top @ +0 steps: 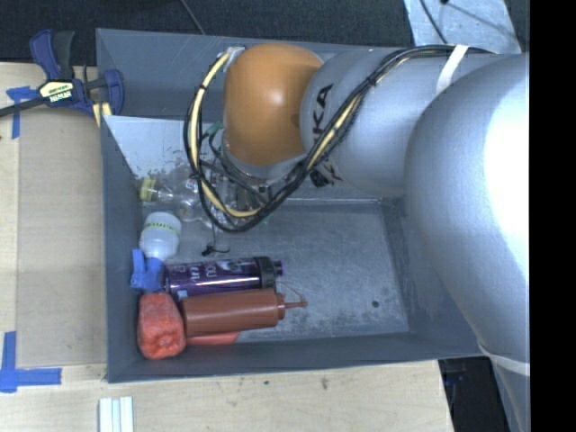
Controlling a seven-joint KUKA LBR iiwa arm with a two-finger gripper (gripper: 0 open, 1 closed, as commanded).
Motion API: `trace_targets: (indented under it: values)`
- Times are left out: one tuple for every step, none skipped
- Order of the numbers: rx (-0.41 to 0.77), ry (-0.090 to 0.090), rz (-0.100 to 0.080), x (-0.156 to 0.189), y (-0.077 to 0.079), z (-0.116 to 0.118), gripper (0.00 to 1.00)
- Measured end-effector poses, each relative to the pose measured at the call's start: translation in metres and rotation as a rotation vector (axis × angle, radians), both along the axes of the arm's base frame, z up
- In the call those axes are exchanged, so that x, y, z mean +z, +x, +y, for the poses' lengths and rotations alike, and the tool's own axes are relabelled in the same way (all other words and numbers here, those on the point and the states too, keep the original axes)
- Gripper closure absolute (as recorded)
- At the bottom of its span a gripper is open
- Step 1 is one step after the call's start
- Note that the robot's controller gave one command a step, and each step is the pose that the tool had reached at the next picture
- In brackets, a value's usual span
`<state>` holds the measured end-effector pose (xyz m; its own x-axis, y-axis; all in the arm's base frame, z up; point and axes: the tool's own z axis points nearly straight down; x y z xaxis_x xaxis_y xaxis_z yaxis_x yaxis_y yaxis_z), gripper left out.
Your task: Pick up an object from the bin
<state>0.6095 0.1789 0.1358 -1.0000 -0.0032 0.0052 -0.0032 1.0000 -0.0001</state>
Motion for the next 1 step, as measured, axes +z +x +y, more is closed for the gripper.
trace_targets:
  values:
    - [-0.001,0.0,-0.002,0.0026,0.0001,-0.0004,0.0]
